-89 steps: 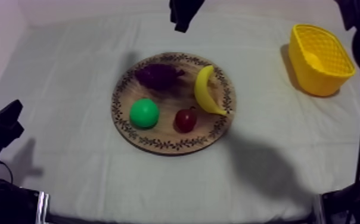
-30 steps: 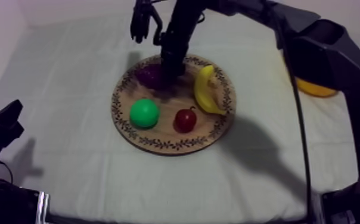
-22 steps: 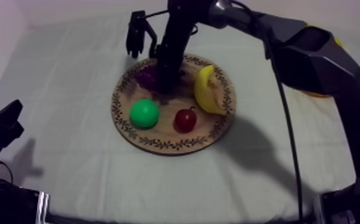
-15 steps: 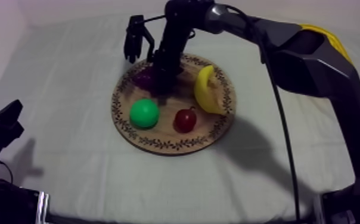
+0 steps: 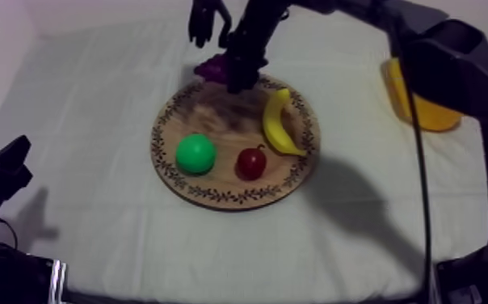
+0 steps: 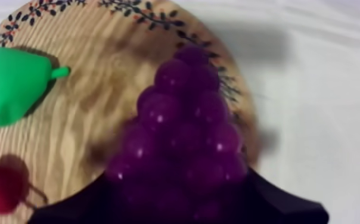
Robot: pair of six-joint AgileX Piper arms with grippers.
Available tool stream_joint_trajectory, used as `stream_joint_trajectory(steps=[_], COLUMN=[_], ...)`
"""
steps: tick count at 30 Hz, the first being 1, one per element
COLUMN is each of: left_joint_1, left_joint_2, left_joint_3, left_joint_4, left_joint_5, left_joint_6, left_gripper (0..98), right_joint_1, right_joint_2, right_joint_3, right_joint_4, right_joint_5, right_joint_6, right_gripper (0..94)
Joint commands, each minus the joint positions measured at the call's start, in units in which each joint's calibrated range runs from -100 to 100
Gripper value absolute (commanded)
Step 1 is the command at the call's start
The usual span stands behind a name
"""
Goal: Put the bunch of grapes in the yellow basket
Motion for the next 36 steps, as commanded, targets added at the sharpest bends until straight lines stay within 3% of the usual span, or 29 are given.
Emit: stream_joint_trajectory(steps=[1,11,36], left_joint_1=[0.0,0.0,0.0], left_joint_2=[0.0,0.0,0.0], left_joint_3=[0.0,0.0,0.0], left_joint_4=[0.02,0.02,0.02], left_joint_5=[0.0,0.0,0.0], left_joint_6=[0.0,0.0,0.0], left_gripper=[0.1,0.1,0.1], right_joint_1=[0.8,5.0,21.9], right_joint_2=[-4.6,-19.4,-50.5], right_joint_3=[2.7,15.3,51.1], right_joint_4=[-0.1,0.6,1.5], right_joint_5=[-0.4,-5.3,-27.2], right_joint_6=[0.3,-0.5,-11.1], right_gripper=[29.4,29.3,29.6])
